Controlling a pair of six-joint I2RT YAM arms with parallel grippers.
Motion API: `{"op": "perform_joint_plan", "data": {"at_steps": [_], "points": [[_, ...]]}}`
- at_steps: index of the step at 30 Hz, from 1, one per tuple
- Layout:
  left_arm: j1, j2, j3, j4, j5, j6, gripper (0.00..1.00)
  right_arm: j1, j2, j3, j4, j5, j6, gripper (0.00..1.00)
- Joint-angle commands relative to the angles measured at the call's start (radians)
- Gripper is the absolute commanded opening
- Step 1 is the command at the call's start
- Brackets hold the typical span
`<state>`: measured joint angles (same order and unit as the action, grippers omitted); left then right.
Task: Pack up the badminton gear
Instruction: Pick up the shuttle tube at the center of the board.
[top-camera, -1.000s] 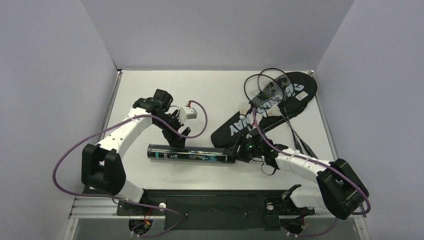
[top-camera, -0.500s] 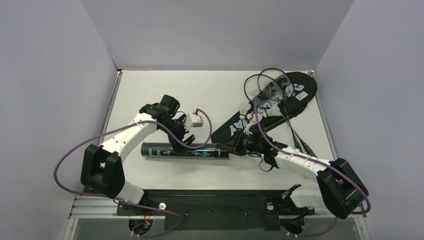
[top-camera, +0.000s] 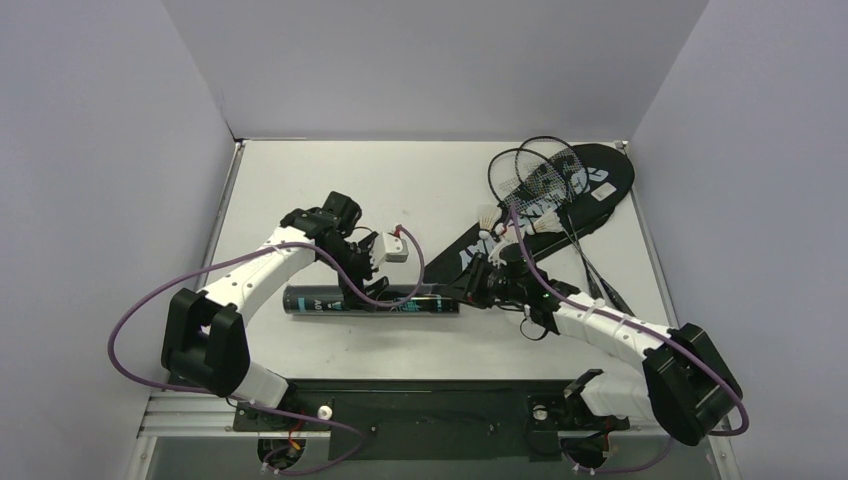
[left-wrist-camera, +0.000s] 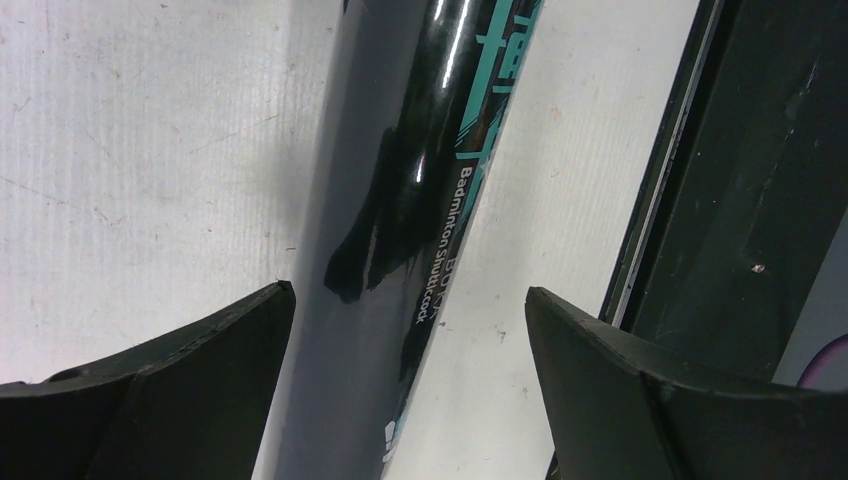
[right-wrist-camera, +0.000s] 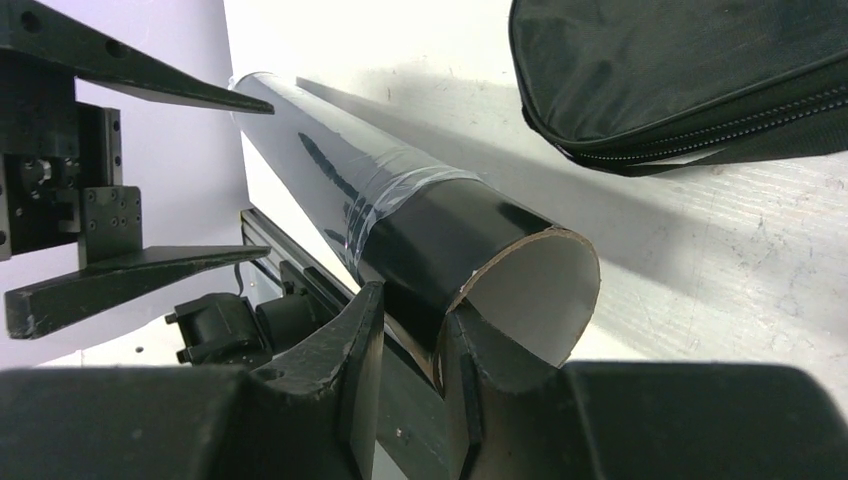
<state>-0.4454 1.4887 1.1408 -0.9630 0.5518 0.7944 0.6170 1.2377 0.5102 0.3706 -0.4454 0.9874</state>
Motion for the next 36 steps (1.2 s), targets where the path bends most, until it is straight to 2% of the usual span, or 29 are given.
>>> {"op": "perform_joint_plan", "data": {"at_steps": [1,9,15,25,27,28,29,30,32,35,36], "points": [[0.011,0.004,0.014,-0.009,0.046,0.045,0.97,0.007,-0.063,0.043,-0.079,0.017,-0.048,0.0],[0.023,0.002,-0.008,0.017,0.035,0.079,0.97,0.052,-0.116,0.097,-0.192,0.041,-0.094,0.0],[0.031,0.01,-0.014,-0.077,0.126,0.22,0.97,0.084,-0.103,0.151,-0.218,0.071,-0.098,0.0],[0.012,0.018,-0.062,-0.062,0.154,0.279,0.96,0.125,-0.102,0.236,-0.252,0.115,-0.099,0.0],[0.008,0.01,-0.072,-0.045,0.142,0.278,0.84,0.131,-0.093,0.254,-0.249,0.114,-0.095,0.0],[0.007,0.004,-0.076,-0.039,0.137,0.277,0.74,0.136,-0.089,0.261,-0.247,0.114,-0.095,0.0],[0.007,0.0,-0.079,-0.036,0.125,0.277,0.69,0.138,-0.081,0.273,-0.247,0.114,-0.095,0.0],[0.007,-0.011,-0.085,-0.028,0.119,0.277,0.58,0.141,-0.077,0.28,-0.25,0.115,-0.094,0.0],[0.013,-0.031,-0.094,-0.021,0.104,0.279,0.44,0.141,-0.065,0.296,-0.262,0.116,-0.096,0.0],[0.033,-0.056,-0.106,-0.015,0.092,0.285,0.39,0.135,-0.059,0.328,-0.303,0.15,-0.103,0.0],[0.045,-0.063,-0.111,-0.014,0.089,0.292,0.38,0.127,-0.061,0.345,-0.333,0.169,-0.105,0.04]]}}
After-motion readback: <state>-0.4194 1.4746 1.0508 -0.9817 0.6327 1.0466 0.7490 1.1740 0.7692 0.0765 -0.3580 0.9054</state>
